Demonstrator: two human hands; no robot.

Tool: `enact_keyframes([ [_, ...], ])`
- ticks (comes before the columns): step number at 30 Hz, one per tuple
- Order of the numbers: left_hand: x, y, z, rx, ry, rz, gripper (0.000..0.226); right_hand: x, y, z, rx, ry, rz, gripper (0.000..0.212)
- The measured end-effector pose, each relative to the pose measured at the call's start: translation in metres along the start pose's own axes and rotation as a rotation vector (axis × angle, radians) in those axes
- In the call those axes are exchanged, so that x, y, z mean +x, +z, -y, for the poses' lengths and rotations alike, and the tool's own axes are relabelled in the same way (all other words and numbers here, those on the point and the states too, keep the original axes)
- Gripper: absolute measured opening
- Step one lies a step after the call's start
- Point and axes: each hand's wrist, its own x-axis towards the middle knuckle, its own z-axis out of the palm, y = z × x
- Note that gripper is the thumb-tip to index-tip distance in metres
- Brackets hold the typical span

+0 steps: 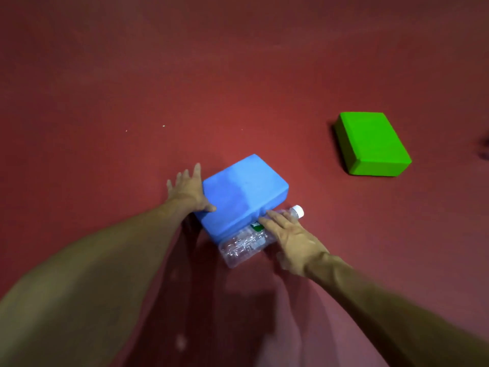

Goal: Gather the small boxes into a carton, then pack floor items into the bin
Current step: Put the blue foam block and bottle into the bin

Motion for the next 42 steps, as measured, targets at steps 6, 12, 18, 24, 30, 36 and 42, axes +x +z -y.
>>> enact_keyframes([
  [6,0.012,0.005,0.006,-0.041,-0.104,0.119,0.121,0.018,0.021,0.012,-0.196,-0.043,-0.141,0.059],
  [12,-0.004,0.005,0.011,-0.139,-0.081,0.099,0.098,0.026,0.015,0.007,-0.313,-0.083,-0.143,0.046],
  [18,-0.037,-0.003,-0.034,-0.189,0.141,0.155,0.083,-0.023,0.017,-0.023,-0.281,0.000,-0.007,0.083],
  [24,-0.095,0.031,-0.084,-0.292,0.143,0.222,0.071,-0.115,0.020,-0.085,-0.256,0.116,0.101,0.082],
  [30,-0.164,0.040,-0.181,-0.124,0.324,0.349,0.095,-0.236,0.015,-0.147,-0.249,0.316,0.235,0.069],
  [36,-0.238,0.010,-0.289,-0.180,0.389,0.267,0.081,-0.357,-0.050,-0.210,-0.080,0.577,-0.093,0.068],
  [42,-0.310,0.014,-0.411,-0.703,0.447,0.319,0.058,-0.459,-0.105,-0.258,0.158,0.733,-0.688,0.044],
])
